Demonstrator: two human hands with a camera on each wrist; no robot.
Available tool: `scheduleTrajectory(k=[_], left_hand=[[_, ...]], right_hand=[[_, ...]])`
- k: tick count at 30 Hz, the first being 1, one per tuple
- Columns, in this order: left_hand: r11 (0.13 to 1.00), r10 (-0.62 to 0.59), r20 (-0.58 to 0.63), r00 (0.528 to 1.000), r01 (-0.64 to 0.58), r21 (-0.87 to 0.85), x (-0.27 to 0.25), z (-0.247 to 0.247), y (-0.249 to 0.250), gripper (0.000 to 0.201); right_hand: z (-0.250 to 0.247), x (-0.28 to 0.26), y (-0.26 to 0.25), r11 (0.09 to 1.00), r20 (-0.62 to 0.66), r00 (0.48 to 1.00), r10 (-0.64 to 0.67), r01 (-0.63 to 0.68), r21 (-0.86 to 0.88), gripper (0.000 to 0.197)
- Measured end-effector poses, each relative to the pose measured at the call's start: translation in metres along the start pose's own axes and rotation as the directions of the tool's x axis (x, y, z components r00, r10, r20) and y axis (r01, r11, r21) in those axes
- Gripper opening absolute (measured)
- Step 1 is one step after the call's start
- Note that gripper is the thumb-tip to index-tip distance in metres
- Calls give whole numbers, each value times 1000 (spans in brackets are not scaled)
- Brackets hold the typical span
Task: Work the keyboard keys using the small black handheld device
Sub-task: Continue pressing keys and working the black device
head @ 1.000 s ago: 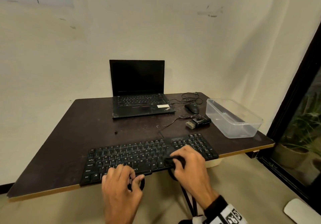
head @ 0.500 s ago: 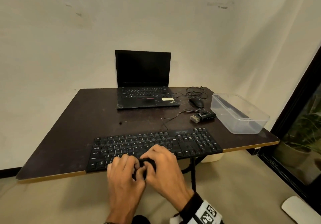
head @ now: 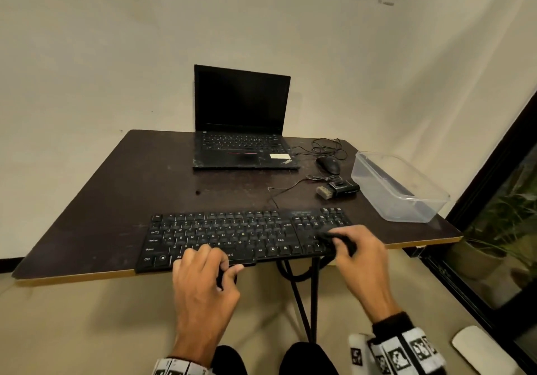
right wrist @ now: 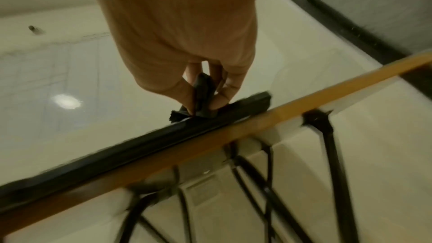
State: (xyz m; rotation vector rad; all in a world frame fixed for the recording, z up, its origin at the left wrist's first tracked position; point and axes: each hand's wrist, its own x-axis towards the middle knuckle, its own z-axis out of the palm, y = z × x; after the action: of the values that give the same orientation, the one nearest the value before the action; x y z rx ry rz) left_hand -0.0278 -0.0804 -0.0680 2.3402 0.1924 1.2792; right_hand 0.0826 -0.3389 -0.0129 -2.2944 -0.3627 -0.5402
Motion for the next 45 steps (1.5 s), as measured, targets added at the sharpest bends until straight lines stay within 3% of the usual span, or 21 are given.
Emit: scheduleTrajectory(k=[4,8,12,15,18,20,22,25,30,34,39,45], left_hand=[[1000,-1,10,1000,1,4,0,-1,0,25],[1000,5,12,1000,-5,-14,-1,-3,-1,15],[997,33,-13,999,-34,-68,0,-7,-2,20],[994,48,-52,998,-53,-100,2,-10,-5,31],[993,37,-92,995,-46,-107,1,-9,-8,34],[995,28,-121,992,-39,-88,-2,-8,-5,35],[999,-3,-141,990,-3,-40,-6,-6,-1,38],[989,-145,-147,978,146,-2,-11,-6,3,44],[974,-224,-83,971,226,9,-14,-9,-2,28],[962,-272,-89,958,271,-19,-11,-8,0,57],[955,-297,-119,947,294,-41,-10,-6,0,59],[943,-329,-113,938,333,17,-7,-11,2,55]], right_hand=[[57,-31,-59,977,22,981,-193,190,100,25],[91,-51,-111,934,148,931,-334,305,188,23],[83,-42,-108,915,221,891,-396,365,170,24],[58,-24,-76,947,166,932,-322,314,71,28],[27,-7,-44,993,87,990,-114,115,-14,30],[21,-4,-36,999,39,998,-41,40,8,29],[34,-10,-50,993,31,993,-111,109,46,27],[73,-27,-92,960,108,960,-258,243,139,19],[98,-38,-133,917,283,880,-382,322,237,21],[69,-26,-88,955,161,944,-288,271,118,22],[55,-10,-67,993,41,992,-115,115,17,24],[73,-2,-86,978,207,956,-208,210,17,19]])
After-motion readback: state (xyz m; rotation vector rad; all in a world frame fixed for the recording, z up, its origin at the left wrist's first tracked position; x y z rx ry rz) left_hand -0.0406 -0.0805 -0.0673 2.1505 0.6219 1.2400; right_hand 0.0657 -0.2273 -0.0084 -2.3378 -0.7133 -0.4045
